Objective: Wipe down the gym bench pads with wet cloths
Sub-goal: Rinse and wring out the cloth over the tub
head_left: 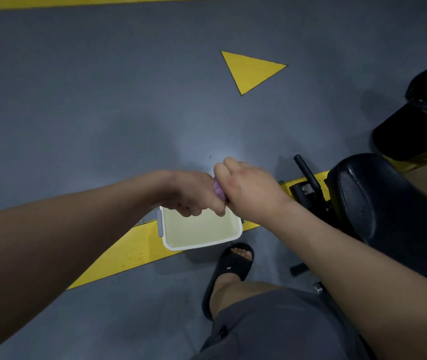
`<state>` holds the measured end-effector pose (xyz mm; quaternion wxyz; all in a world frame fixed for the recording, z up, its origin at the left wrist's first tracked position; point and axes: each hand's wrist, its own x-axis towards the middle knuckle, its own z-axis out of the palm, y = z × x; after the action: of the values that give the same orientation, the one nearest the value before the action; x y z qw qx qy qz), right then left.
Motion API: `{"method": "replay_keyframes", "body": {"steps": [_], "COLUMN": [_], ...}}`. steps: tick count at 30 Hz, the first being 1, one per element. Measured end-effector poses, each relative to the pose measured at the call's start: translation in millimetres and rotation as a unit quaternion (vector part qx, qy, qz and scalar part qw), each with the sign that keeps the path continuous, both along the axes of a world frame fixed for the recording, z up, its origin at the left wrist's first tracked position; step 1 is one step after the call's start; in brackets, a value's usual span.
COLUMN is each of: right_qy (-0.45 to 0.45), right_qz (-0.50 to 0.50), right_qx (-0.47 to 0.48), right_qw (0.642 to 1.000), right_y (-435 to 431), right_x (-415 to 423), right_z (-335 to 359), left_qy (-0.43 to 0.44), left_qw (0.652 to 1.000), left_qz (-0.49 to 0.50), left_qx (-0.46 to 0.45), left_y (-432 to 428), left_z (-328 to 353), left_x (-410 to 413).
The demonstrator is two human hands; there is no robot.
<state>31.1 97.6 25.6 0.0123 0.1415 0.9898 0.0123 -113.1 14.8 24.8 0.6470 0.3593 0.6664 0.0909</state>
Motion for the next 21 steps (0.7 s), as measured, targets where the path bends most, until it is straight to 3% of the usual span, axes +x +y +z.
{"method": "replay_keyframes", "body": {"steps": [3, 6, 8, 11, 18, 20, 21], "right_qy": [-0.004, -0.121, -0.151, -0.194, -0.249, -0.222, -0.197], "right_qz": [0.0, -0.052, -0.107, -0.145, -0.235, -0.24, -0.228], "right_qx": [0.048, 0.002, -0.073, -0.192, -0.424, -0.432, -0.396], "right_qw": [0.999, 0.991, 0.98, 0.951, 0.838, 0.84, 0.868], "right_y": [-8, -11, -6, 1, 13, 10, 8], "right_x": [-12, -21, -29, -42, -56, -54, -52], "right_z": [6, 11, 13, 14, -3, -11, -15], "left_qy": [0.126, 0.339, 0.412, 0.467, 0.556, 0.555, 0.545], "left_qw": [0.991, 0.919, 0.881, 0.855, 0.756, 0.756, 0.772], "left_qz": [-0.052, -0.162, -0.156, -0.128, -0.228, -0.237, -0.224], "left_qx": [0.013, 0.123, 0.175, 0.187, 0.259, 0.254, 0.24], "left_y": [1, 1, 0, 0, 3, 4, 6], "left_z": [-1, -1, -3, -6, -14, -16, -17], "left_x": [9, 16, 13, 7, -11, -14, -15]}}
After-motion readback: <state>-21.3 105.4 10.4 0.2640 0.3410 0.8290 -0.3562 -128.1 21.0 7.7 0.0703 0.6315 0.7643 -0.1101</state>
